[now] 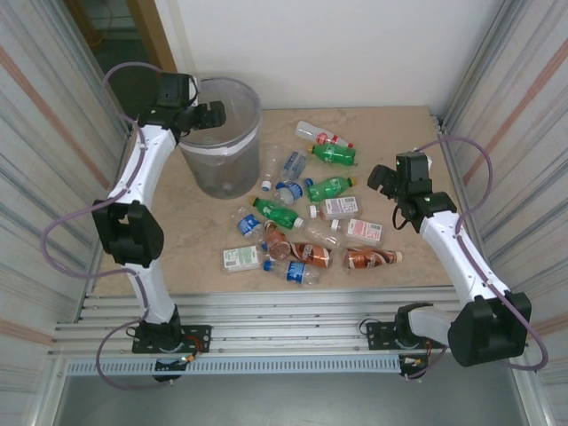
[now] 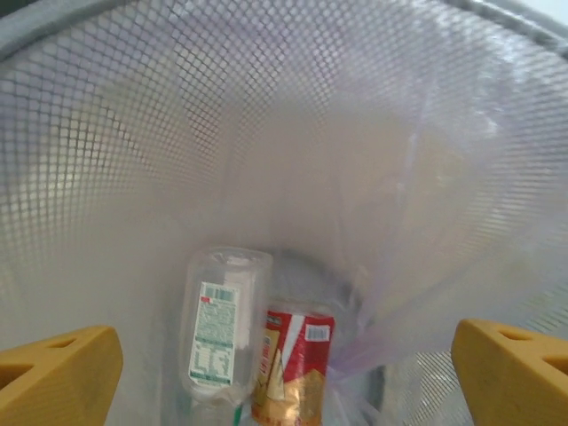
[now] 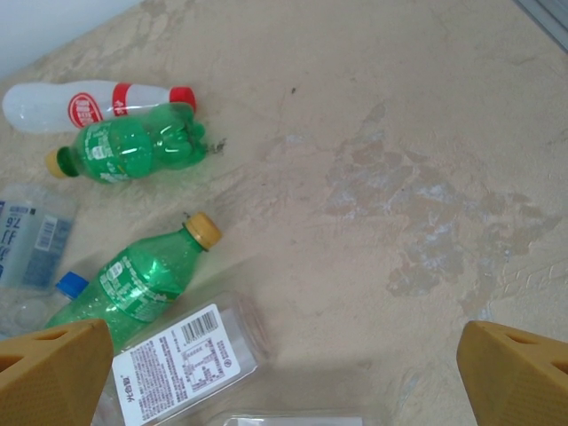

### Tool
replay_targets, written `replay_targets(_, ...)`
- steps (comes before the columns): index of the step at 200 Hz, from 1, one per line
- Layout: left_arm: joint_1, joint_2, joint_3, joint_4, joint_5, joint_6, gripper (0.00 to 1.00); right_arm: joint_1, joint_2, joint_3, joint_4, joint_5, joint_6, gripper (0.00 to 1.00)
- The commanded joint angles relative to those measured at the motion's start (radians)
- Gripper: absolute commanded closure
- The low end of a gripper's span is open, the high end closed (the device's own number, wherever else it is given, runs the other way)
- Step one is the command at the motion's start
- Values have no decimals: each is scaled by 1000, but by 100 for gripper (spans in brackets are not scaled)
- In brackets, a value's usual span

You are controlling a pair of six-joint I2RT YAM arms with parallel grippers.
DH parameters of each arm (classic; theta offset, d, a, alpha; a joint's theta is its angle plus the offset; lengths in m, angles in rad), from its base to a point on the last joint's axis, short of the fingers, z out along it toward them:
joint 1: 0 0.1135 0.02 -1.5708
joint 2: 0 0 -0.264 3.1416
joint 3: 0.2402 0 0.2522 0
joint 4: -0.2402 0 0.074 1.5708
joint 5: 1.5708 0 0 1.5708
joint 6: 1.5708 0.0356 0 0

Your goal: Put the plastic bottles in the bin

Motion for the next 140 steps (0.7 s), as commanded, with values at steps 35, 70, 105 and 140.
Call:
replay_targets(35,-36,-220,-187,93,48,16,3,6,-27,19,-9,26,2,2)
replay_targets(70,-110,-403,-397,144,0,22,3,5,-41,11,-6,35,5,2)
replay_targets(105,-202,-607,-624,175,-72,10,3,6,-42,11,-5,39,6,2)
replay_targets(140,-288,-767,-810,148,-101,28,3,6,-28,16,-2,44,13,2)
